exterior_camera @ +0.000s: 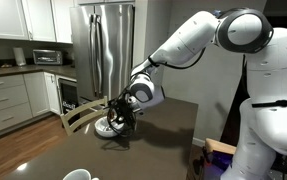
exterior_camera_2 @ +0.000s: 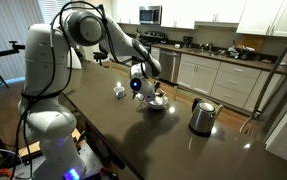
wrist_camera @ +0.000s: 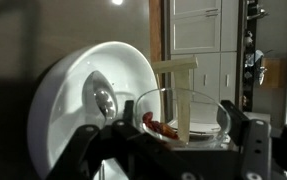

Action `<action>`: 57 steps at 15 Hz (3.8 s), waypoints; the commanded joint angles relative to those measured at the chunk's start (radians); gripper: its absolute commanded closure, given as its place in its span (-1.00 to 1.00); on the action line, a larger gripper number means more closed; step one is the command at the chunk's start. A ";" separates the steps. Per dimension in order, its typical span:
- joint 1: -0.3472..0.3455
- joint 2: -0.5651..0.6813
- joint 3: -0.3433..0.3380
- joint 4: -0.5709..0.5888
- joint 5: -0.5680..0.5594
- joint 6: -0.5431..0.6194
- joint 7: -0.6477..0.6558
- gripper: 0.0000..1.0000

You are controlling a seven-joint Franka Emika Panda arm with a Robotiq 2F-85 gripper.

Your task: Pour the contents of the glass cup into the bowl

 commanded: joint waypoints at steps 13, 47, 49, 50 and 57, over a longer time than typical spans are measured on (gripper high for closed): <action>0.155 -0.042 -0.174 -0.005 0.038 0.040 -0.162 -0.18; 0.500 0.077 -0.527 0.030 0.031 0.026 -0.303 -0.68; 0.514 0.091 -0.543 0.039 0.039 0.033 -0.318 -0.18; 0.521 0.098 -0.552 0.044 0.039 0.036 -0.323 -0.18; 0.530 0.110 -0.563 0.055 0.039 0.042 -0.332 -0.18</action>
